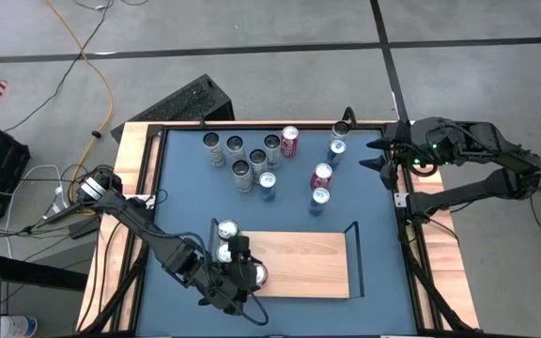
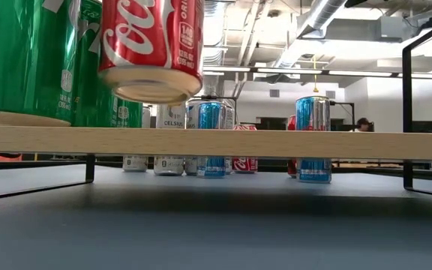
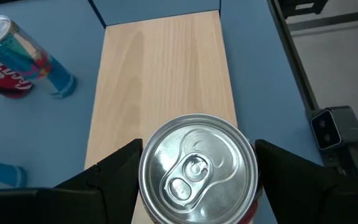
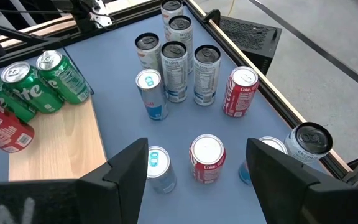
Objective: Place canned beverage on shelf
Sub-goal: Put the bottom left red-white soda can on the shelf
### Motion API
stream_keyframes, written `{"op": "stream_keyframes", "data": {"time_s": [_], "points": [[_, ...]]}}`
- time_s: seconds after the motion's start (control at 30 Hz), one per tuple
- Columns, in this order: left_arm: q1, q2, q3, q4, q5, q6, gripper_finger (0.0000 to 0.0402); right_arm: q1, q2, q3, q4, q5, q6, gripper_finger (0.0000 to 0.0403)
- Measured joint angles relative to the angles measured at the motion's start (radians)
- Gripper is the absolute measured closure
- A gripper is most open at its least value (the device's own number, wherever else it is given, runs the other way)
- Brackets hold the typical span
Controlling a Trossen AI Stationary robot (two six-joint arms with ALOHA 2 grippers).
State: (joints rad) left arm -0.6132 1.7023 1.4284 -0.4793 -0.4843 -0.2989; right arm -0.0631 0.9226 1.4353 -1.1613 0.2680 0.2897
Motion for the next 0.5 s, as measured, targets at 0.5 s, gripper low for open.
{"op": "stream_keyframes", "data": {"time_s": [0.5], "points": [[0.013, 0.002, -0.011, 0.029, 0.047, -0.001, 0.0139, 0.000, 0.000, 0.000, -0.014, 0.000, -0.001, 0.0147]]}}
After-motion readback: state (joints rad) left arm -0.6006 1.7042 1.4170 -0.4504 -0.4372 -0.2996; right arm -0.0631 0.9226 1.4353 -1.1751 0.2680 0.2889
